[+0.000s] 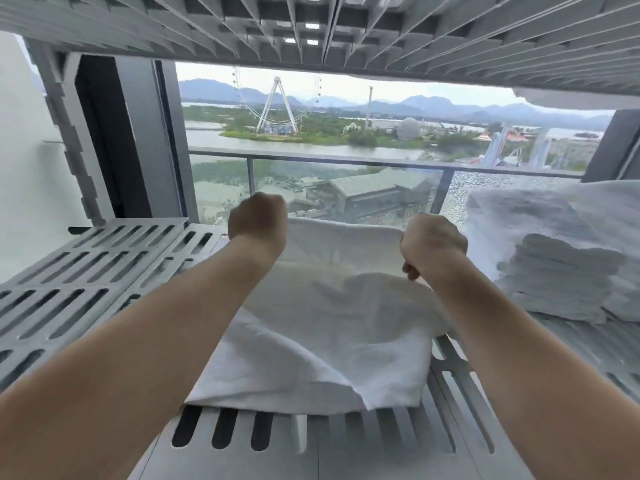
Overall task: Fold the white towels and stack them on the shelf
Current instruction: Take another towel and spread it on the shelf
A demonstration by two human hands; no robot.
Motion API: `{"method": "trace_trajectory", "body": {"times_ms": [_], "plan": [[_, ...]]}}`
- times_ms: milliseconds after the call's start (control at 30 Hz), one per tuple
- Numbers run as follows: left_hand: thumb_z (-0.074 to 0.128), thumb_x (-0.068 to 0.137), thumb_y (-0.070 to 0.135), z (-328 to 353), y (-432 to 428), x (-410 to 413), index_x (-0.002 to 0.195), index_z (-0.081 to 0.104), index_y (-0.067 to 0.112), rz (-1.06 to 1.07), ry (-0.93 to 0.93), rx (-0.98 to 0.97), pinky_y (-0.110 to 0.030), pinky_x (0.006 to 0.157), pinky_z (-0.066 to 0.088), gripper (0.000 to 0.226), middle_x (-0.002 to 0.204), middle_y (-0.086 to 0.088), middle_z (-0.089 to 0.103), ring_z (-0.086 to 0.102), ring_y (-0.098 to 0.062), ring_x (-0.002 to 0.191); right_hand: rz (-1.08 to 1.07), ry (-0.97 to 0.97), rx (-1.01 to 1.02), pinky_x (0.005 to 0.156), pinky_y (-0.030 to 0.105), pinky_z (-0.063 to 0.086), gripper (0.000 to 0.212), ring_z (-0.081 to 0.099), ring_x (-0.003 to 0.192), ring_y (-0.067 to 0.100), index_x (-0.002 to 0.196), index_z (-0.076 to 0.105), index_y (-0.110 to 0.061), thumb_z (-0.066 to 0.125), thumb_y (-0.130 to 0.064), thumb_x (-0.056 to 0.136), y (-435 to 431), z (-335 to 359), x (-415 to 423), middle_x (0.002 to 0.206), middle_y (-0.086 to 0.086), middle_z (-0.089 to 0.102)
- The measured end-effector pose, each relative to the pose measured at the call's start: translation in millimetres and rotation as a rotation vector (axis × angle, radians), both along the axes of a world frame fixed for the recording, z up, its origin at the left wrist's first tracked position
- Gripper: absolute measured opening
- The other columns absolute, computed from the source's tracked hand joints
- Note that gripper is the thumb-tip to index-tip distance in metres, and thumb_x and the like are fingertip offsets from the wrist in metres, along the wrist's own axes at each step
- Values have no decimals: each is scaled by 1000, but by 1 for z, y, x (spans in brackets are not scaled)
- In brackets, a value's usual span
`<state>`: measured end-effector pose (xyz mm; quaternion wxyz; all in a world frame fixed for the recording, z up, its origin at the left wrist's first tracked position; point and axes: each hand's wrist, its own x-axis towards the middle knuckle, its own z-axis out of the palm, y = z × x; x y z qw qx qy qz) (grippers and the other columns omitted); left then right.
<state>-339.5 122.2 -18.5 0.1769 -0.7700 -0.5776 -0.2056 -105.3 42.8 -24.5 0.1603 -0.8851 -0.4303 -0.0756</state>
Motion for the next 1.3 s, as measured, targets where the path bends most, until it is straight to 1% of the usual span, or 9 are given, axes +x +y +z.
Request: {"method": "trace_trajectory", "body": {"times_ms": [100,167,233,400,600,700,767,1133,1300], "plan": [[42,86,-11,8,27,18,123,60,3,-48,-41,-53,-46,84,53,44,129,-32,55,58,-46,117,109,-75,89,82,33,49,34,64,111,33,120,65,-11,55,-15,87,34,7,16,118,16,68],[35,91,-6,-1,45,32,157,20,14,-66,-11,-227,-52,102,45,71,160,-34,0,29,-47,144,345,41,17,101,36,44,66,50,133,32,152,34,-15,53,-13,89,55,2,25,147,16,48],[39,96,3,-26,59,44,159,-8,17,-79,-9,-371,-49,112,35,81,157,-28,-29,10,-46,150,526,124,-115,118,33,27,86,29,148,27,160,6,-20,58,-16,93,70,-17,31,164,11,23],[37,101,51,-92,72,49,154,29,27,-77,50,-531,-51,120,19,59,165,-13,14,16,-32,151,593,115,-169,114,28,27,66,38,142,23,152,39,-15,60,-42,96,98,-79,55,156,8,41],[34,102,51,-103,66,44,154,30,26,-49,-65,-394,-45,119,22,58,163,-12,24,20,-28,151,592,183,-159,108,27,34,49,48,135,22,140,55,-22,56,-43,96,109,-85,68,147,3,53],[44,100,41,-98,55,39,136,47,23,-17,-13,-189,-42,92,52,40,138,-8,54,52,-28,126,577,142,-76,102,28,40,41,57,125,24,132,61,-24,59,-38,94,102,-83,64,135,6,64],[49,98,38,-96,45,36,119,51,24,-67,16,-120,-37,72,55,25,113,-3,64,64,-27,99,587,123,-12,100,30,43,36,59,120,25,127,65,-23,58,-34,94,93,-80,59,128,6,67],[40,96,25,-92,-39,25,112,65,19,-238,-55,-360,-38,89,51,31,122,-5,64,60,-28,110,245,15,687,75,36,50,17,66,84,34,99,67,-13,54,-23,96,-27,-74,22,87,12,73],[40,96,53,-74,-119,63,100,70,22,-573,-191,-410,-34,71,43,43,104,-2,68,61,-25,99,10,174,644,68,34,38,22,65,89,38,94,62,-14,50,-31,98,-77,-88,27,94,18,71]]}}
